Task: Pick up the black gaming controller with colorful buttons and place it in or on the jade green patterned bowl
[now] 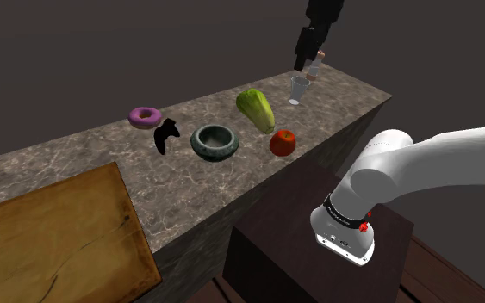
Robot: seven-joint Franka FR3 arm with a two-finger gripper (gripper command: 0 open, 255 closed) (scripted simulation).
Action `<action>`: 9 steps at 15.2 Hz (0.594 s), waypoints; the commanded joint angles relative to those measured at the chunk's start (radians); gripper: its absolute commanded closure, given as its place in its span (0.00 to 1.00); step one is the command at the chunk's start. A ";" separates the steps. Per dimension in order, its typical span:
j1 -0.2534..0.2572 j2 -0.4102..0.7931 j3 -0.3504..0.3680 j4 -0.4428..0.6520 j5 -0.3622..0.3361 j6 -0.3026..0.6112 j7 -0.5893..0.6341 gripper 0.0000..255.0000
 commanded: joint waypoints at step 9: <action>0.029 0.204 0.081 -0.010 0.066 0.186 0.111 0.00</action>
